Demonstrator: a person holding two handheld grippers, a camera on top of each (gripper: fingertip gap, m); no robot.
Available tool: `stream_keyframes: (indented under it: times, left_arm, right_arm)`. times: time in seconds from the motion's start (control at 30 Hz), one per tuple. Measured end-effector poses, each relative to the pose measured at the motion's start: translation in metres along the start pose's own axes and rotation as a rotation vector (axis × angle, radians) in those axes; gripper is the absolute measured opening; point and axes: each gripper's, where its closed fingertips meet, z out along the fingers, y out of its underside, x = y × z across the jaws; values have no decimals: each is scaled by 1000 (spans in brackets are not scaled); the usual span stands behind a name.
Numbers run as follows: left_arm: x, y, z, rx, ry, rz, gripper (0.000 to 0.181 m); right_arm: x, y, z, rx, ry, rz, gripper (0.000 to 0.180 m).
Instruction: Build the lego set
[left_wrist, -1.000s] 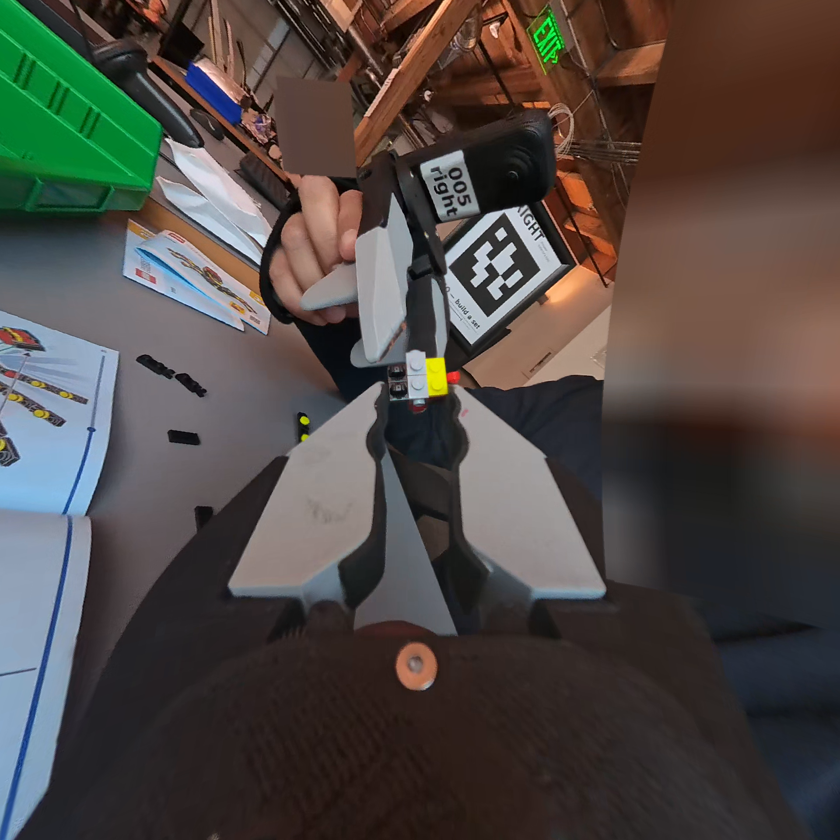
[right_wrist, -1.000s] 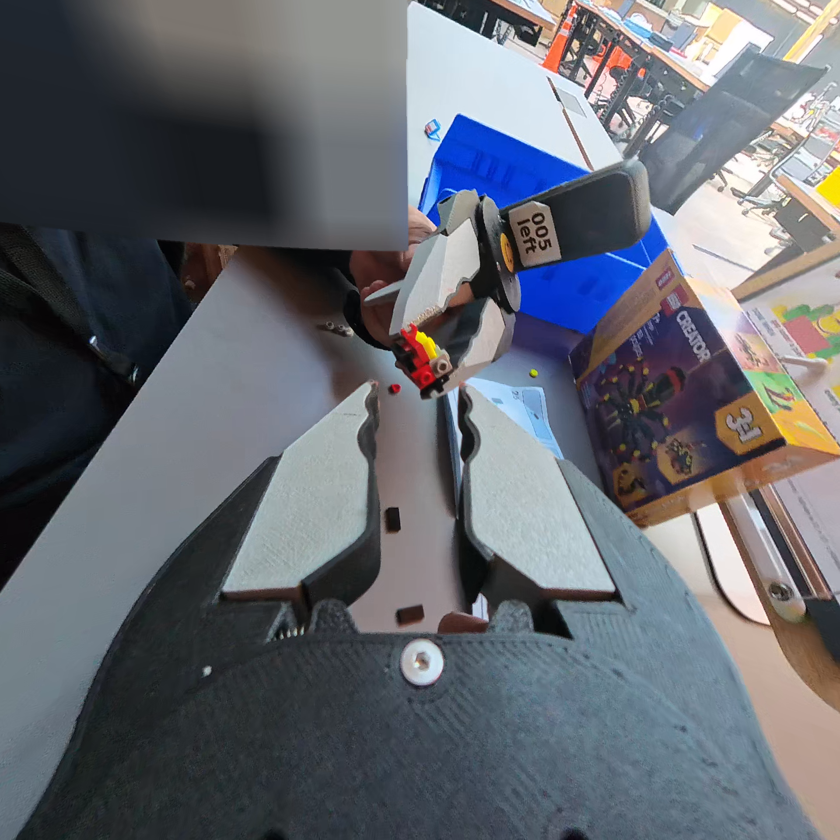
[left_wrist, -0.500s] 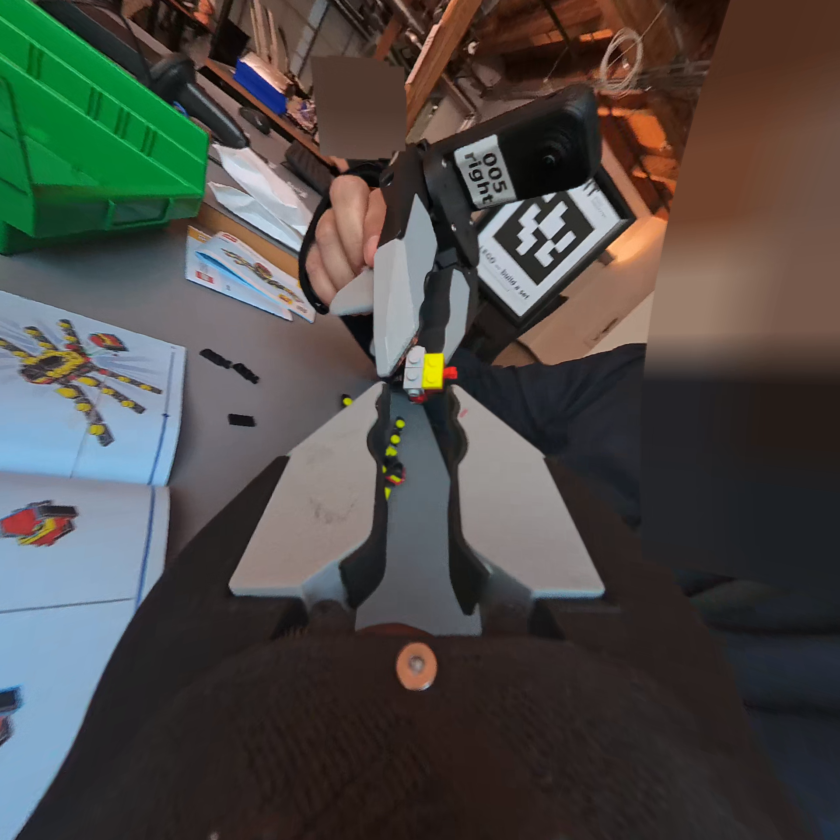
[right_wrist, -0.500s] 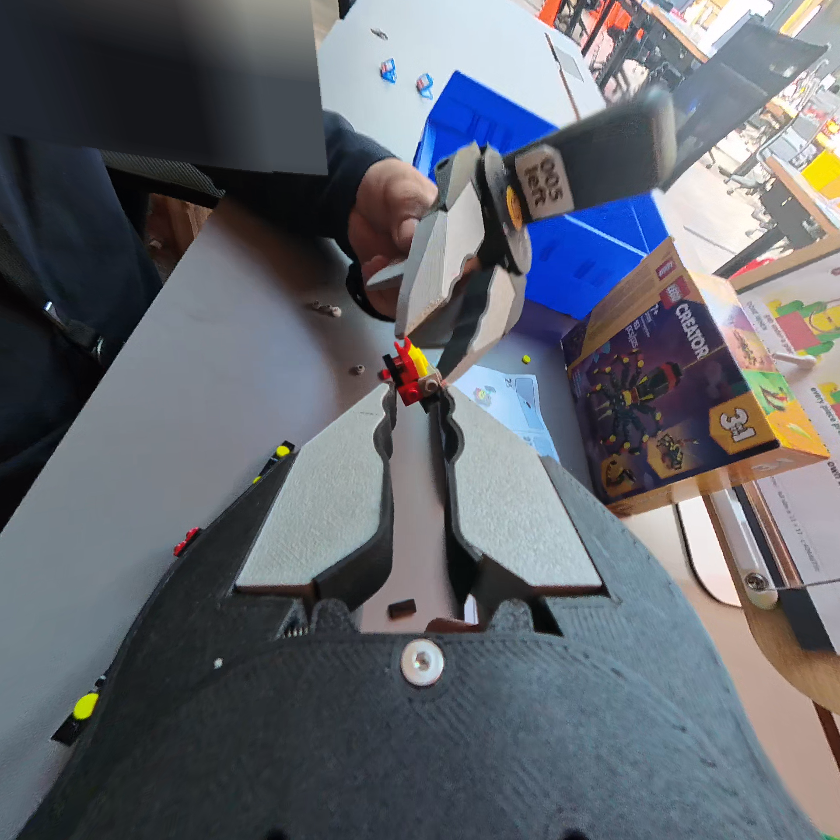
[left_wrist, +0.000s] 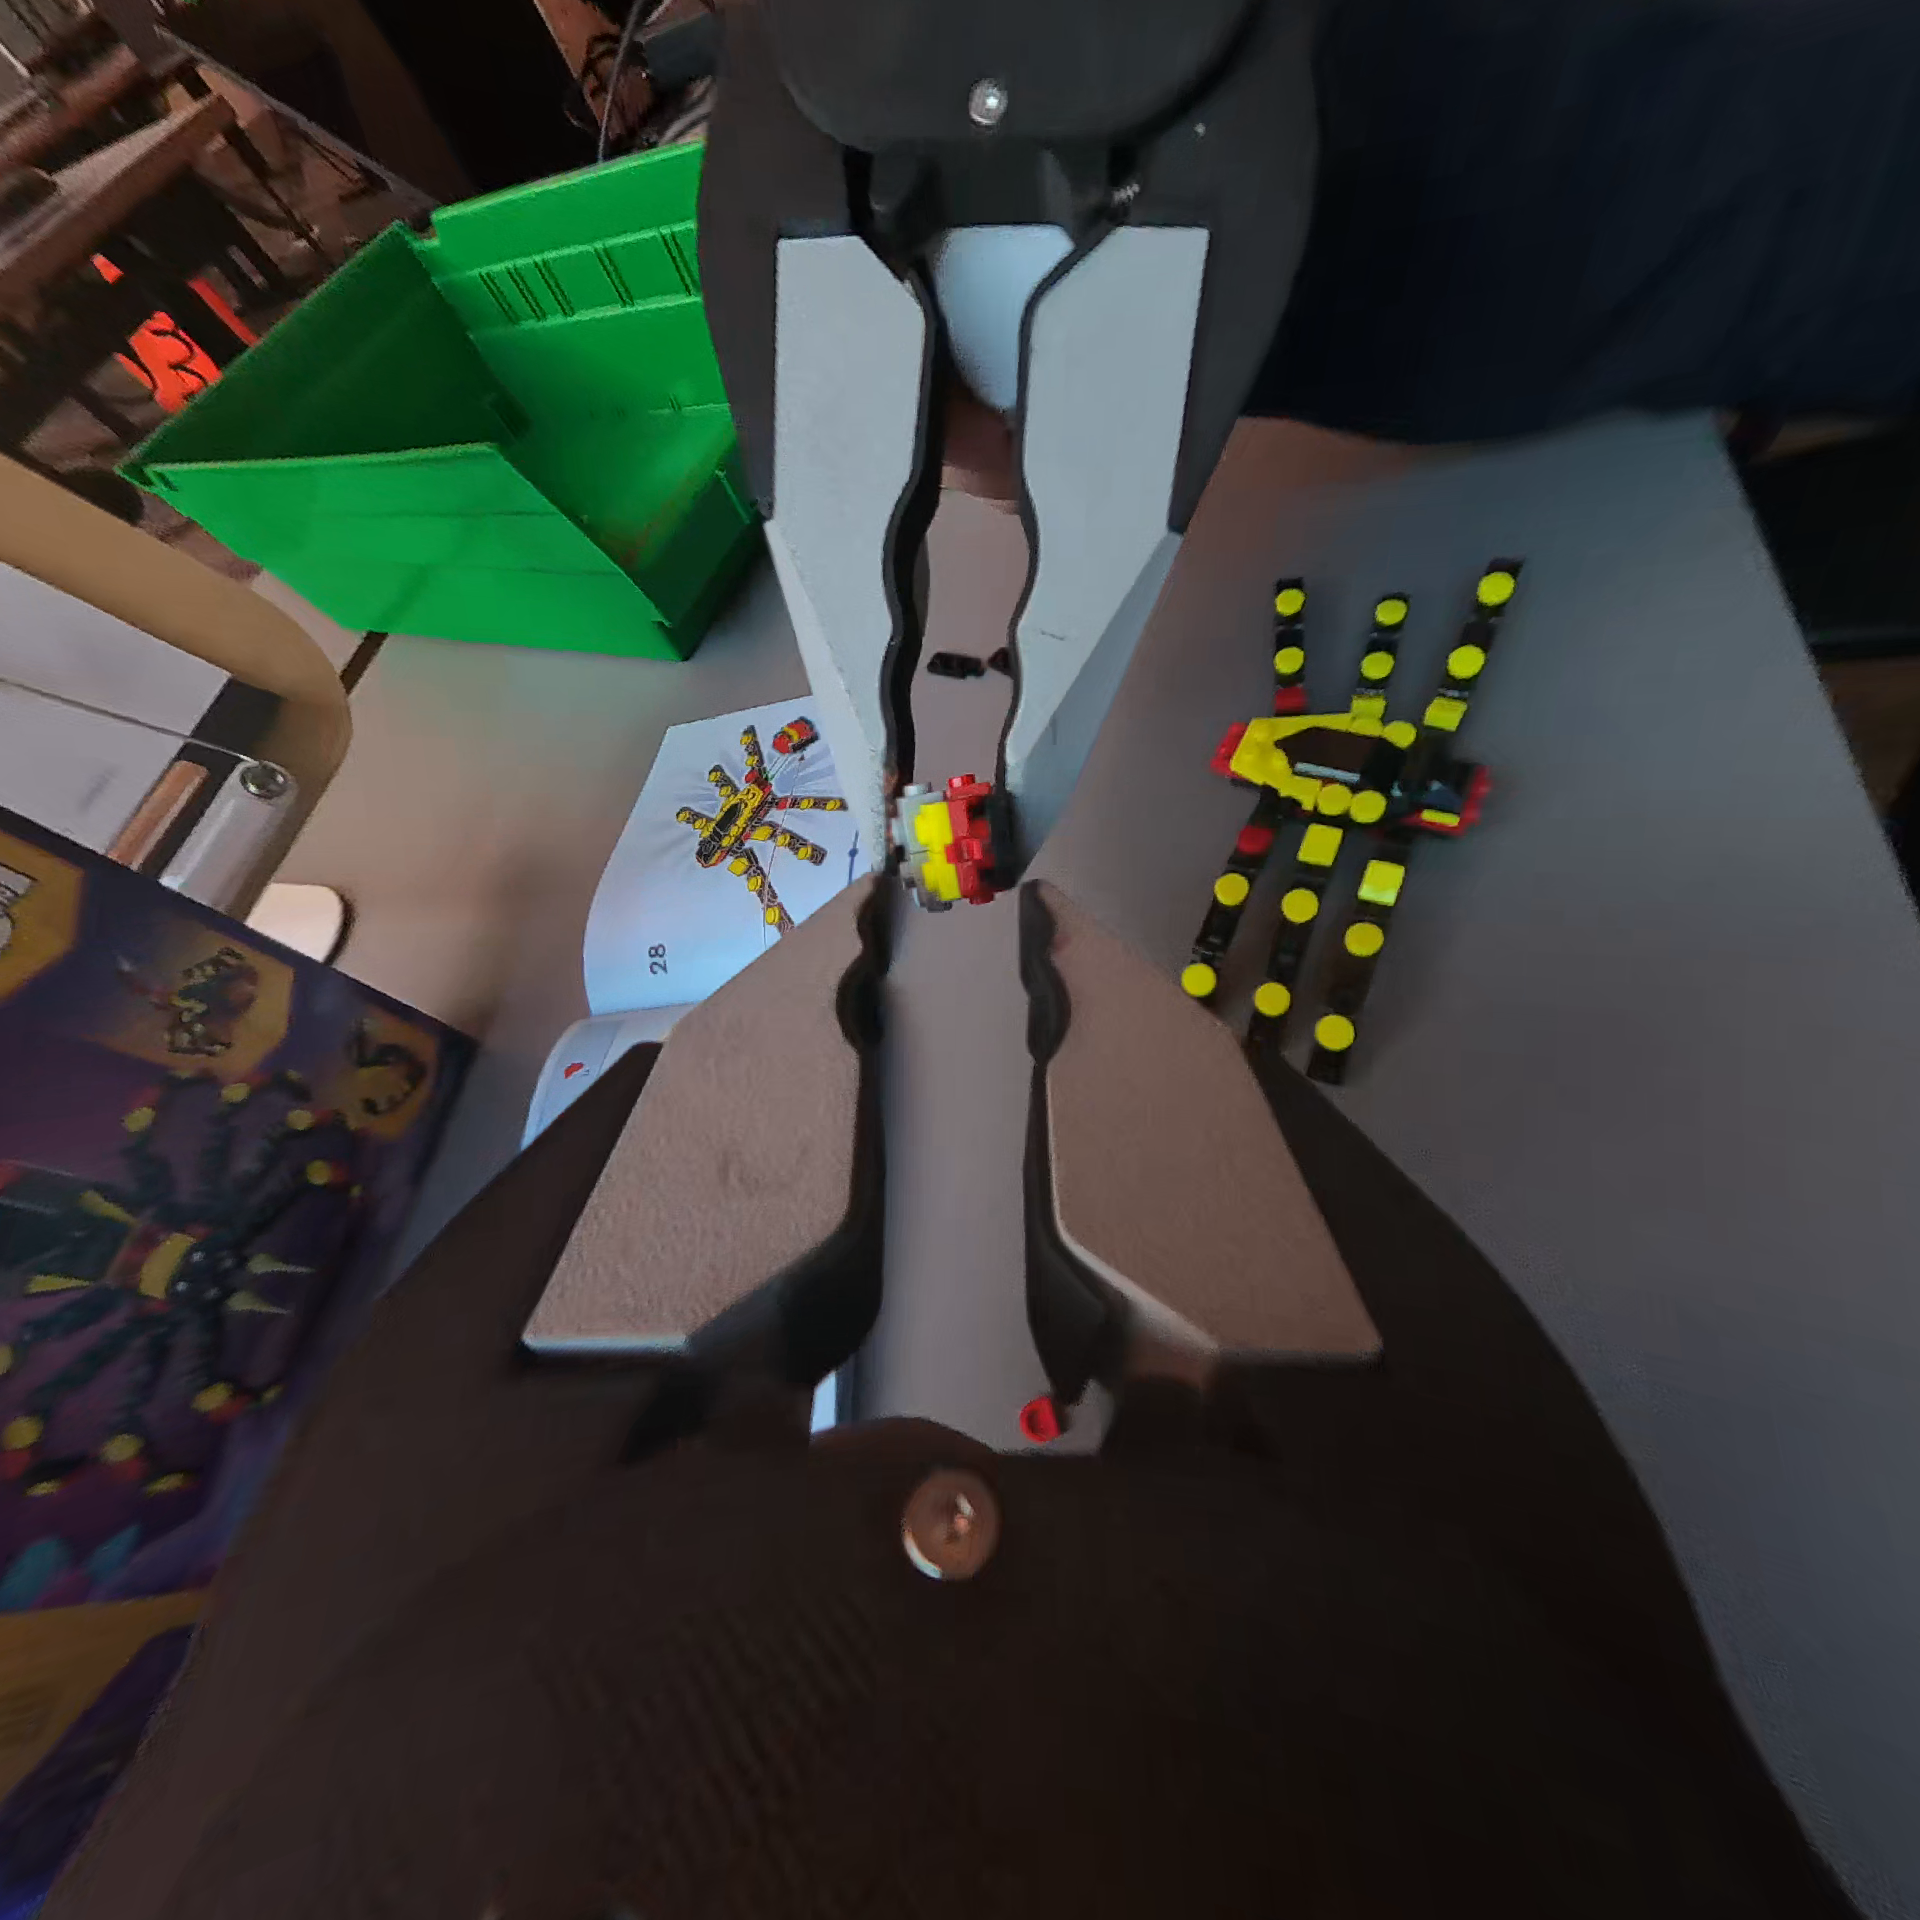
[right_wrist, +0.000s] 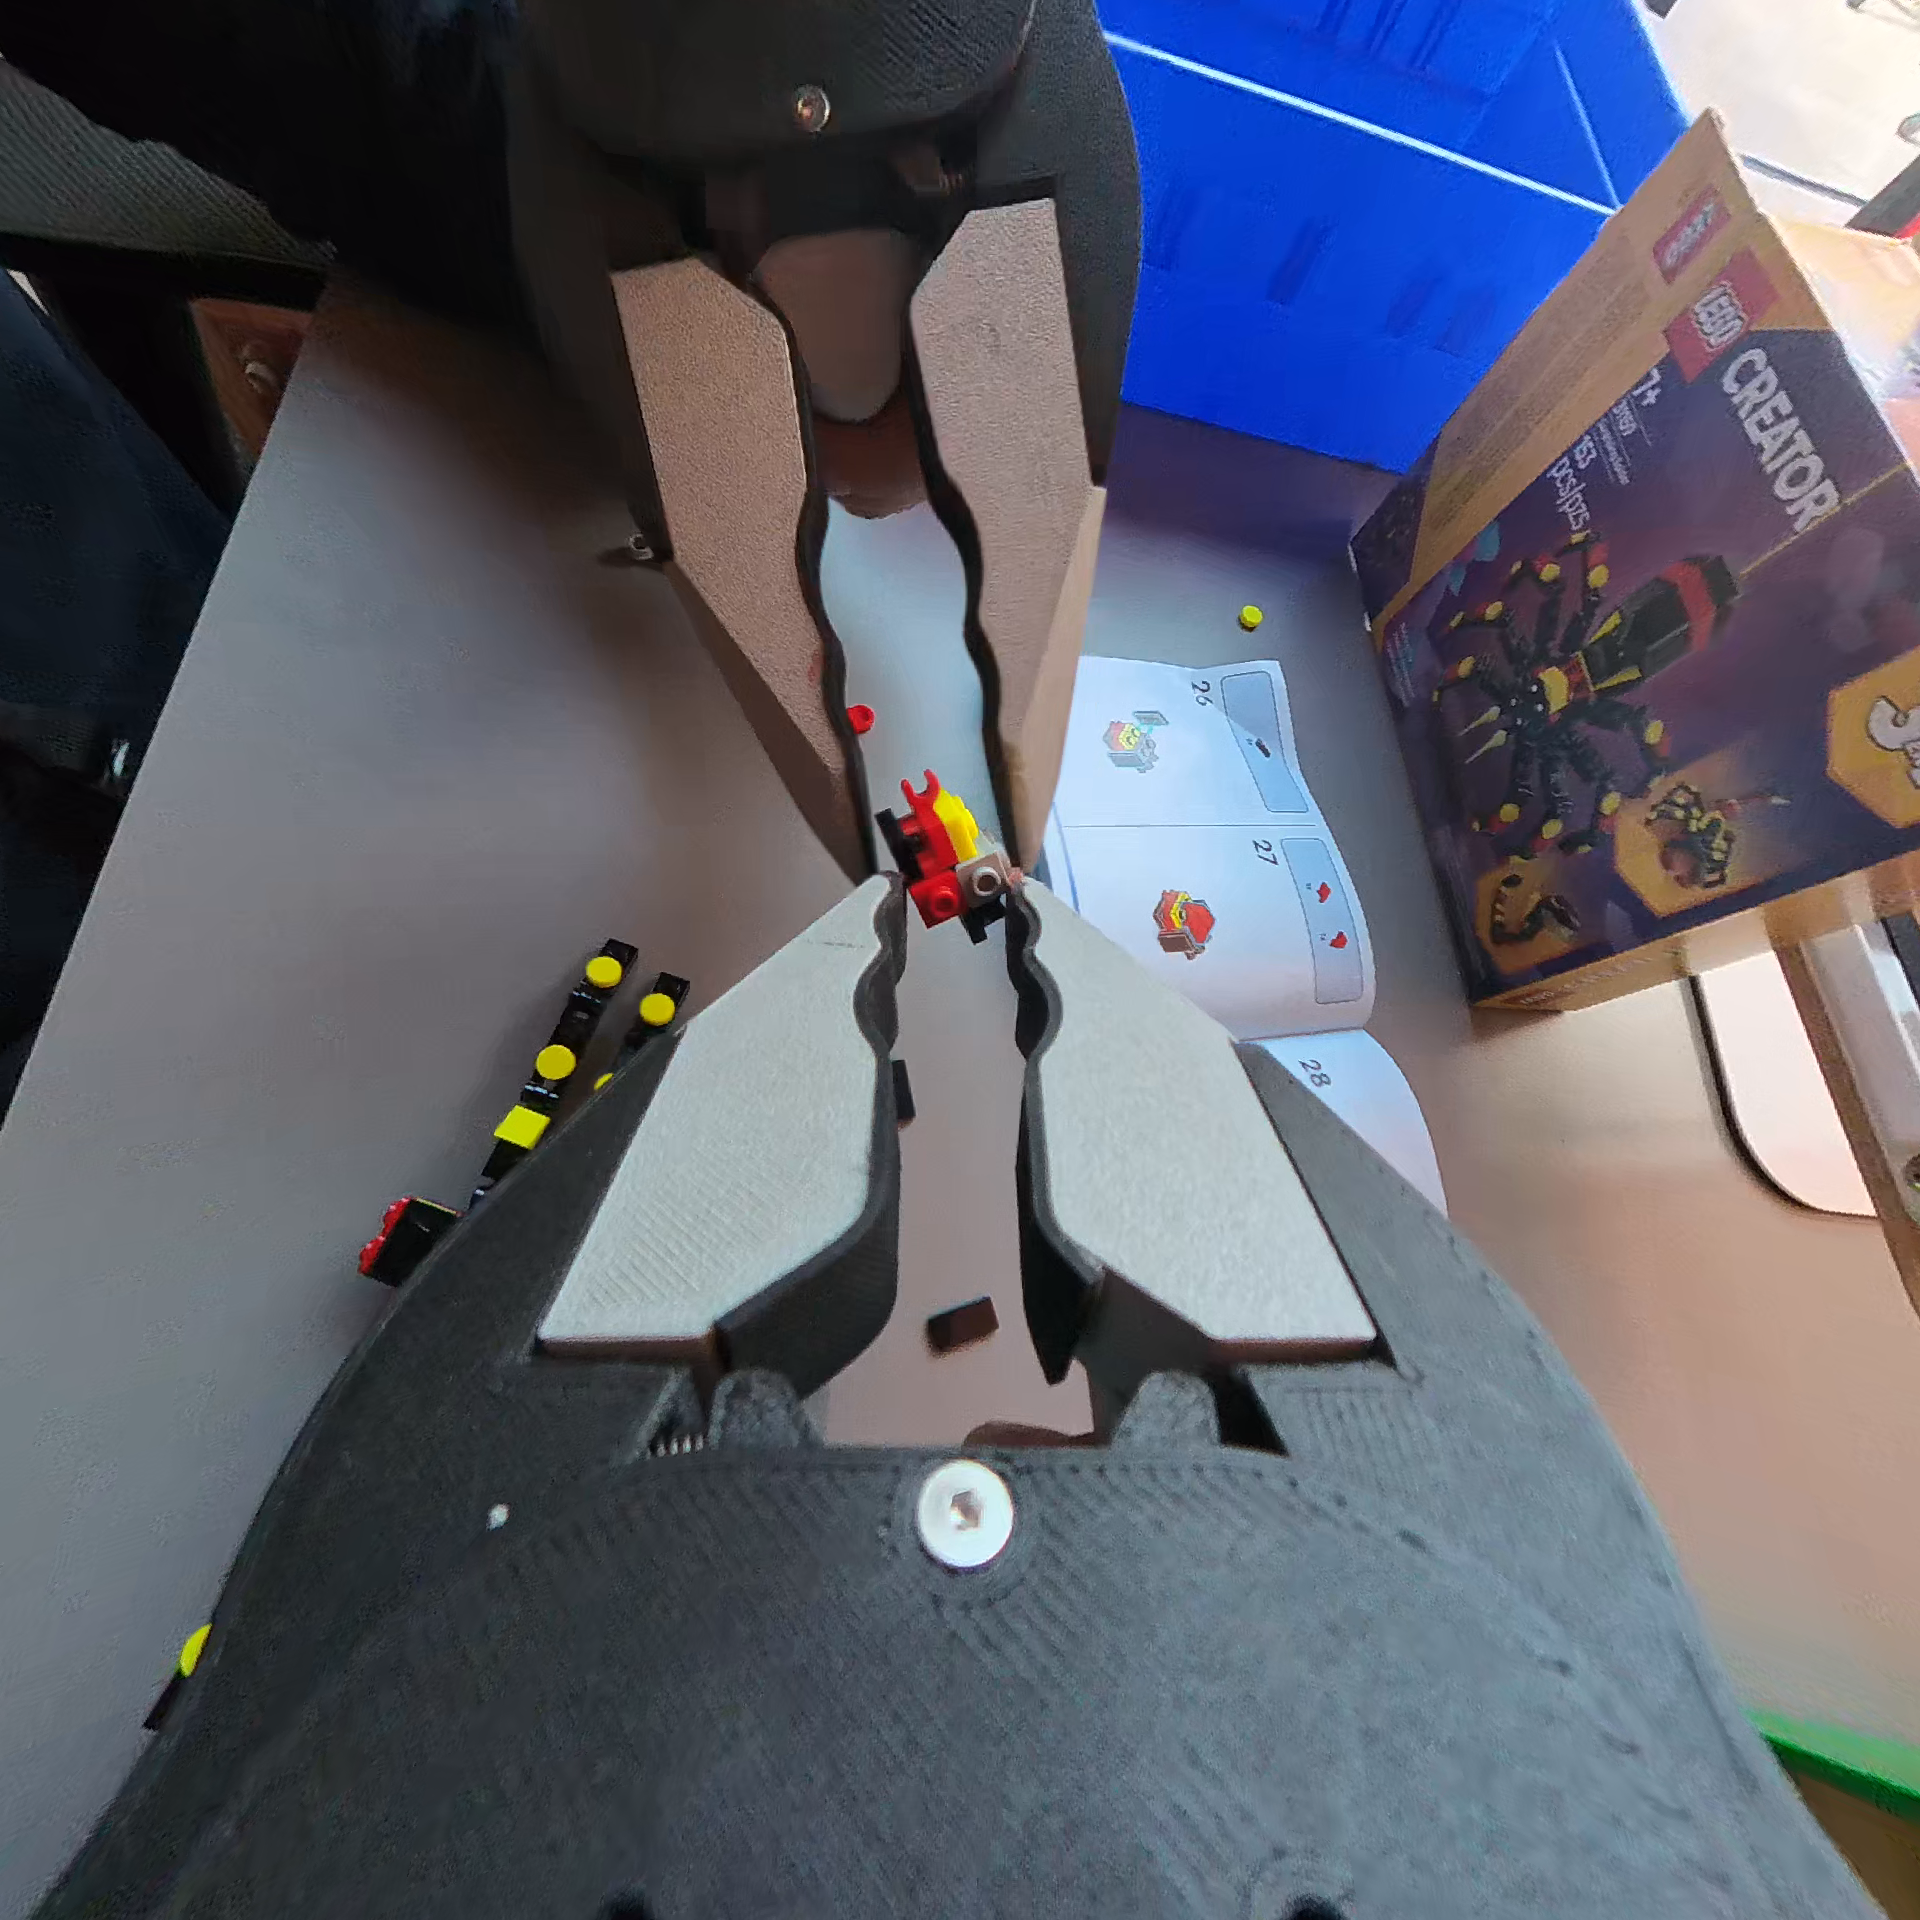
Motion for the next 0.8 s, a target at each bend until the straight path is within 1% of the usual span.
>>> stream_keyframes:
  times: [0.07, 0.17, 0.37, 0.43, 0.63, 0.8]
  left_arm:
    - [2, 1, 0, -10, -8, 40, 18]
    - [5, 2, 0, -13, 14, 38, 18]
    - [7, -5, -3, 40, 89, -94, 23]
    - [5, -6, -3, 44, 75, -88, 18]
    - [6, 1, -1, 3, 56, -37, 16]
    - [5, -11, -10, 82, 81, -75, 12]
  right_arm:
    - [-2, 1, 1, -6, 1, -17, 16]
    - [-4, 1, 1, -19, -1, -28, 16]
    - [-3, 5, 4, -41, 7, -24, 16]
    - [-4, 5, 6, -41, 2, -23, 15]
    - [-6, 7, 7, -49, -7, -30, 15]
    - [-6, 0, 1, -2, -11, -41, 13]
